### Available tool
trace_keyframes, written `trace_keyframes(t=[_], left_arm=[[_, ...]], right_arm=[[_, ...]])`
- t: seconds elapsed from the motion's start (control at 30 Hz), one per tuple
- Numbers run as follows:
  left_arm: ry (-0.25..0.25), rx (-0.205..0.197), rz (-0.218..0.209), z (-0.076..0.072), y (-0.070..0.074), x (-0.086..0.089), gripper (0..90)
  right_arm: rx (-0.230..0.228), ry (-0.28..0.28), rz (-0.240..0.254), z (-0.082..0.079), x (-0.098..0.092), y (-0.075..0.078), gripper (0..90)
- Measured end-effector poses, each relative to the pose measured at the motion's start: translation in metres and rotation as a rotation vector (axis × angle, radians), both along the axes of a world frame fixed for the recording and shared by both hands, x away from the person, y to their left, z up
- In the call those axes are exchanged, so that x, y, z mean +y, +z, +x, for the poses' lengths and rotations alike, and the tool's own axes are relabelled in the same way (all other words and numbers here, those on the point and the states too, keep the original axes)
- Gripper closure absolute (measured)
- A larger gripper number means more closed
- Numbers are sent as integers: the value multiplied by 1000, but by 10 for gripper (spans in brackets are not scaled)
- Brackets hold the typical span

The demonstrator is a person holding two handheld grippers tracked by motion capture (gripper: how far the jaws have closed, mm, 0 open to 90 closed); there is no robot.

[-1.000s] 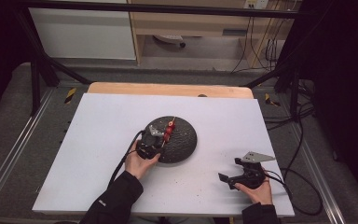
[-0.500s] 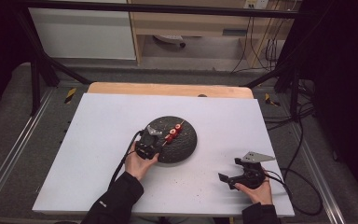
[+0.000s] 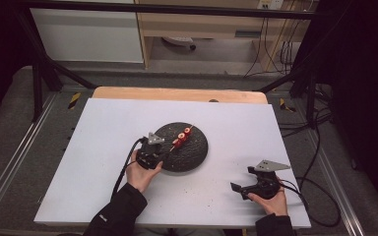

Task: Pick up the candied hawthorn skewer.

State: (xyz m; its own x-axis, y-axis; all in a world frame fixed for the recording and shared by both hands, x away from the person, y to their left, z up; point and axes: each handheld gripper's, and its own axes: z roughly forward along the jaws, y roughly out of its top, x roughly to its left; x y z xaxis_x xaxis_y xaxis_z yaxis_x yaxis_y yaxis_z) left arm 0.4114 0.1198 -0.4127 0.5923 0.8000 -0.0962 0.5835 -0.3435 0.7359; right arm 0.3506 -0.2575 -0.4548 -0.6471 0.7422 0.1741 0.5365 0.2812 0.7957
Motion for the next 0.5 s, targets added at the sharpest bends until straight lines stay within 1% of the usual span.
trace_keyframes(t=[0.13, 0.17, 0.33, 0.37, 0.5], left_arm=[[-22, -24, -20, -7, 4, 9, 884], [-25, -24, -22, -8, 5, 11, 883], [-41, -57, -27, -17, 9, 24, 883], [-41, -67, -31, -18, 11, 27, 883], [-56, -85, -57, -25, 14, 39, 883]], right_arm=[[1, -3, 1, 0, 0, 0, 12], [2, -4, 1, 0, 0, 0, 12], [0, -9, 6, 0, 0, 1, 12], [1, -10, 6, 0, 0, 1, 12], [-1, -12, 13, 0, 0, 1, 13]])
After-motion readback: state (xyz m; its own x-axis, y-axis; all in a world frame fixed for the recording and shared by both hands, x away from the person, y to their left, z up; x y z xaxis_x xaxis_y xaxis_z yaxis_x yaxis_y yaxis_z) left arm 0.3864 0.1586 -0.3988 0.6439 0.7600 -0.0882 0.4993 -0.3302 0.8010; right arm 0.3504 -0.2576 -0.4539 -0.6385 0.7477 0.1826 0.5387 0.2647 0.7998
